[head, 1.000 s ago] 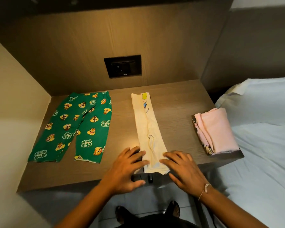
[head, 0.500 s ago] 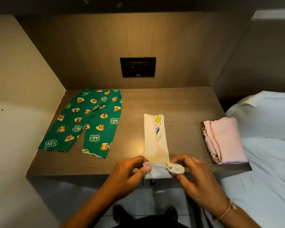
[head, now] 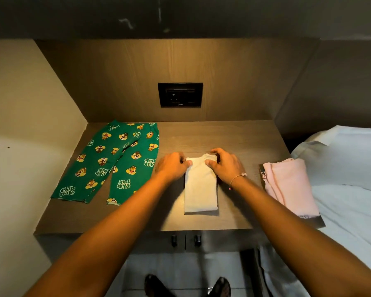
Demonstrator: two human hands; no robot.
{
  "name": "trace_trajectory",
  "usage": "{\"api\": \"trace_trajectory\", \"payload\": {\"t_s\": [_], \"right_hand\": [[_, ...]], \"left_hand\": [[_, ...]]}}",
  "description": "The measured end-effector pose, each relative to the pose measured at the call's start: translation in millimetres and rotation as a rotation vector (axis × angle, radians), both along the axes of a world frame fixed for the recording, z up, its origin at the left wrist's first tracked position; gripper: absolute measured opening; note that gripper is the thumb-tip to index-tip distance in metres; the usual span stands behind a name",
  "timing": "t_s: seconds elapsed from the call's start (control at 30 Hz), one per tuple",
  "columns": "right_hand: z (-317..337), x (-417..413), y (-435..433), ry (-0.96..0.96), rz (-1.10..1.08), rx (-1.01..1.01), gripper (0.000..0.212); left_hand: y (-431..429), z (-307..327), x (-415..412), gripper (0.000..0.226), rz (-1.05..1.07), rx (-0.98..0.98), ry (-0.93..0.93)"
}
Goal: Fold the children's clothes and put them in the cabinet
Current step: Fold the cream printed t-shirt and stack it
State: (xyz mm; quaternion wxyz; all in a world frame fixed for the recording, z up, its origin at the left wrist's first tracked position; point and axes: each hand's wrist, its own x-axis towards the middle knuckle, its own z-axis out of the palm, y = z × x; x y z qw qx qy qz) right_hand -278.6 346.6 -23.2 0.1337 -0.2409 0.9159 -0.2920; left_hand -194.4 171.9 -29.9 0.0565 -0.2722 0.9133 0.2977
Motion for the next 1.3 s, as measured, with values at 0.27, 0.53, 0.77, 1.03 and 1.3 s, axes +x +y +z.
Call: {"api": "trace_trajectory", "payload": {"t_s": [0.27, 0.53, 0.77, 1.03, 1.3], "right_hand": [[-25, 56, 20, -0.097, -0.207, 0.099, 0.051], [-22, 64, 11, -0.163, -0.347, -0.043, 0.025], [-16, 68, 19, -0.504, -0.381, -0.622, 0.039], [14, 56, 94, -0.328, -0.315, -0.706, 0.059], [47, -11, 201, -0.067, -0.442, -0.429, 0.065]], "left_hand": [[29, -23, 35, 0.039, 0.110, 0.006, -0.060], [45, -18, 36, 0.025, 0.251, 0.194, 0.157], [51, 1, 46, 0.048, 0.243, 0.849, 0.408], [98, 12, 23, 0.087, 0.001, 1.047, 0.471], [204, 48, -46, 0.102, -0.107, 1.159, 0.400]]}}
